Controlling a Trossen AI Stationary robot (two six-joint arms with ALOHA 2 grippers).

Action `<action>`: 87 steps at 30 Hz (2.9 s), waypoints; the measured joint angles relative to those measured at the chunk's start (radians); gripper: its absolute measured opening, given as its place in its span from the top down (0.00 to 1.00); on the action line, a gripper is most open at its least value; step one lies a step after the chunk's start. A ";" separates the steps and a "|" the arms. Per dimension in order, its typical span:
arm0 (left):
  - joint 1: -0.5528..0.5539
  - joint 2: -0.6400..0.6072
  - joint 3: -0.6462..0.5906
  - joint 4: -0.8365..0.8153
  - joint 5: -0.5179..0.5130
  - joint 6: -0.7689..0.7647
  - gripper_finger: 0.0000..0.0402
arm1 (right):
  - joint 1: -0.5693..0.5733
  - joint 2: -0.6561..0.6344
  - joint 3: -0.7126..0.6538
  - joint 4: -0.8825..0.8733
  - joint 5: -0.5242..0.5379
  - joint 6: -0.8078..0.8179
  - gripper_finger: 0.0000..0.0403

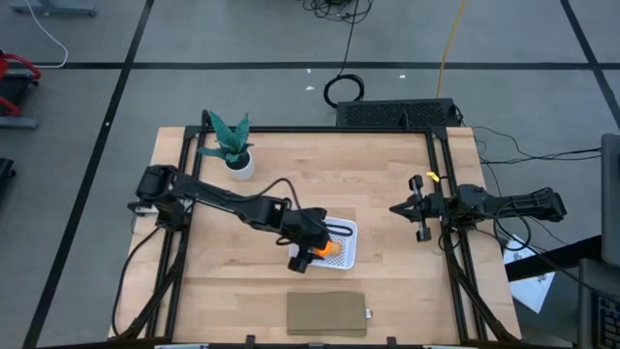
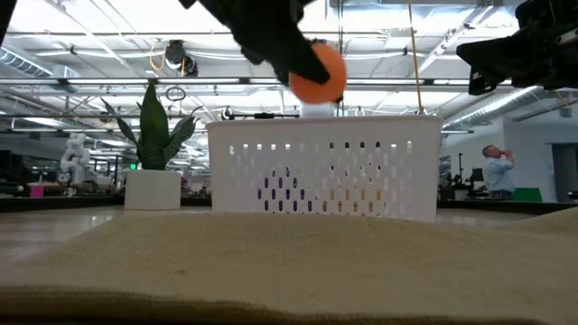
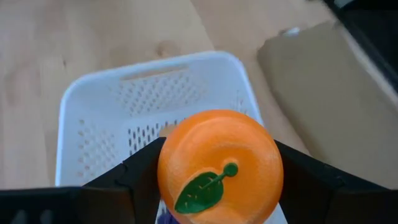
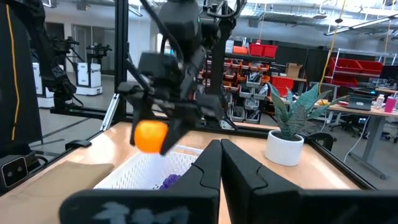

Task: Pick and placing Produce into tupperware
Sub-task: Put the orange into the white basket

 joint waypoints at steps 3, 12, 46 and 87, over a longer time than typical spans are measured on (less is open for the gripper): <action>0.001 0.055 0.073 -0.069 -0.001 -0.015 0.38 | 0.000 0.000 0.000 0.009 0.000 0.003 1.00; 0.002 0.195 0.290 -0.225 -0.001 0.036 0.38 | 0.000 0.001 0.000 0.012 0.000 0.006 1.00; 0.058 0.239 0.281 -0.159 0.241 -0.054 0.38 | 0.000 0.001 0.000 0.011 0.000 0.014 1.00; 0.122 0.238 0.193 -0.214 0.235 0.055 0.38 | 0.000 0.000 0.000 0.012 0.000 0.004 1.00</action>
